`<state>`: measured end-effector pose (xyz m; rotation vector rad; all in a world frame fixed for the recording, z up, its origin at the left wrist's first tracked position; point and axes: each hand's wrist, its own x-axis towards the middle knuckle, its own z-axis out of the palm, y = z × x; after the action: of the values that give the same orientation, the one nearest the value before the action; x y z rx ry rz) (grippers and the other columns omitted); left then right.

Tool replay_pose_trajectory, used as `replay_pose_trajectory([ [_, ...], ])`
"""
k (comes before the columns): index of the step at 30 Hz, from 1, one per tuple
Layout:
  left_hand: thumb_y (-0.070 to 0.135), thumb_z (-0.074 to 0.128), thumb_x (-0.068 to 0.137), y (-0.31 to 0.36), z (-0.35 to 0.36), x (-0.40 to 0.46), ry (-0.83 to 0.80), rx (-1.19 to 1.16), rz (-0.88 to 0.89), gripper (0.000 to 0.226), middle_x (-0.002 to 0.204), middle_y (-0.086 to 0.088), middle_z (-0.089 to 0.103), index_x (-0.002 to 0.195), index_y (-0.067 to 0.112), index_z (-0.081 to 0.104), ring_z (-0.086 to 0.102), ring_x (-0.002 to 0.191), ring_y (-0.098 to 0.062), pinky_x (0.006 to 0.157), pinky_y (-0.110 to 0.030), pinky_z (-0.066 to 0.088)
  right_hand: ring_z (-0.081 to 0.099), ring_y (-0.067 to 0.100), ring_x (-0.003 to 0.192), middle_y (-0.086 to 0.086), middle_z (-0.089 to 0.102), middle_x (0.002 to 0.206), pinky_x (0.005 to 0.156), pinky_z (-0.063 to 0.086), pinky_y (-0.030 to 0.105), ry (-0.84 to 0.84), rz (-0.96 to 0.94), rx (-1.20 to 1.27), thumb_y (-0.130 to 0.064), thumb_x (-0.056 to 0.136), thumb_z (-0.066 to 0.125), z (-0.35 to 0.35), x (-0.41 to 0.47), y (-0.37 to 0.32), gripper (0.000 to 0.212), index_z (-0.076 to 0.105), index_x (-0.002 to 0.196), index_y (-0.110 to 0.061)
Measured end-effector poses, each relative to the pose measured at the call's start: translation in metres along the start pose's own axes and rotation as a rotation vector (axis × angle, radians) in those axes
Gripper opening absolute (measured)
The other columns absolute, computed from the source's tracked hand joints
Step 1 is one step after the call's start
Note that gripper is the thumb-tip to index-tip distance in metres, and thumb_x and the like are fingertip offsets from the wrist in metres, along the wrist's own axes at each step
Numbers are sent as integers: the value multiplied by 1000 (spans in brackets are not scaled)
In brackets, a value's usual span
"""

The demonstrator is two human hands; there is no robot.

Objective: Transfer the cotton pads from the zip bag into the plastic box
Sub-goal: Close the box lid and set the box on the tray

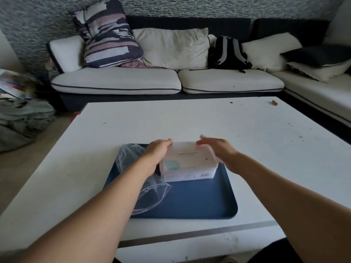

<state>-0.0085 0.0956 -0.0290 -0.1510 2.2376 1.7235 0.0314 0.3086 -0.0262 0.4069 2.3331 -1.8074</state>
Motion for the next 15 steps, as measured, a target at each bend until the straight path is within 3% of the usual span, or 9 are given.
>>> replay_pose_trajectory([
  [1, 32, 52, 102, 0, 0, -2, 0, 227, 117, 34, 142, -5, 57, 129, 17, 64, 53, 122, -22, 97, -31, 41, 64, 24, 111, 4, 63, 134, 93, 49, 33, 63, -88, -230, -45, 96, 60, -1, -1, 0, 33, 71, 120, -25],
  [2, 30, 49, 103, 0, 2, -5, -23, 435, 218, 43, 154, -5, 45, 144, 17, 53, 45, 136, -23, 105, -32, 38, 57, 25, 124, 1, 54, 145, 100, 47, 34, 102, -188, -458, -39, 97, 59, -1, -3, 0, 38, 62, 133, -26],
  [4, 37, 39, 106, -5, 7, -14, -101, 764, 296, 58, 170, -3, 9, 160, 23, 25, 9, 156, -30, 123, -45, 19, 23, 25, 150, -2, 25, 164, 120, 25, 41, 66, -342, -761, -41, 102, 47, 5, -7, 2, 53, 36, 153, -30],
  [5, 43, 33, 107, -11, 10, -19, -128, 877, 294, 61, 171, 2, -6, 163, 28, 14, -8, 157, -32, 125, -49, 9, 6, 22, 154, -4, 12, 167, 124, 13, 43, 26, -380, -839, -44, 104, 40, 9, -9, 5, 56, 25, 156, -32],
  [7, 51, 21, 107, -22, 14, -27, -168, 965, 260, 61, 168, 8, -21, 162, 36, 0, -23, 154, -33, 125, -51, 0, -11, 20, 154, -6, -2, 168, 125, 5, 48, -41, -403, -960, -49, 105, 28, 21, -10, 11, 58, 11, 158, -36],
  [11, 51, 11, 107, -29, 15, -32, -160, 962, 289, 58, 167, 7, -25, 161, 38, -6, -26, 152, -34, 124, -49, -2, -10, 21, 154, -9, -8, 167, 122, 7, 56, 4, -407, -1209, -52, 104, 9, 42, -11, 27, 56, -2, 157, -40],
  [15, 47, 13, 108, -27, 16, -37, -179, 984, 319, 59, 168, 3, -25, 162, 30, -6, -27, 152, -34, 123, -49, -5, -5, 19, 155, -9, -4, 168, 123, 9, 53, 115, -435, -1247, -50, 103, 7, 44, -9, 32, 55, 1, 157, -39],
])
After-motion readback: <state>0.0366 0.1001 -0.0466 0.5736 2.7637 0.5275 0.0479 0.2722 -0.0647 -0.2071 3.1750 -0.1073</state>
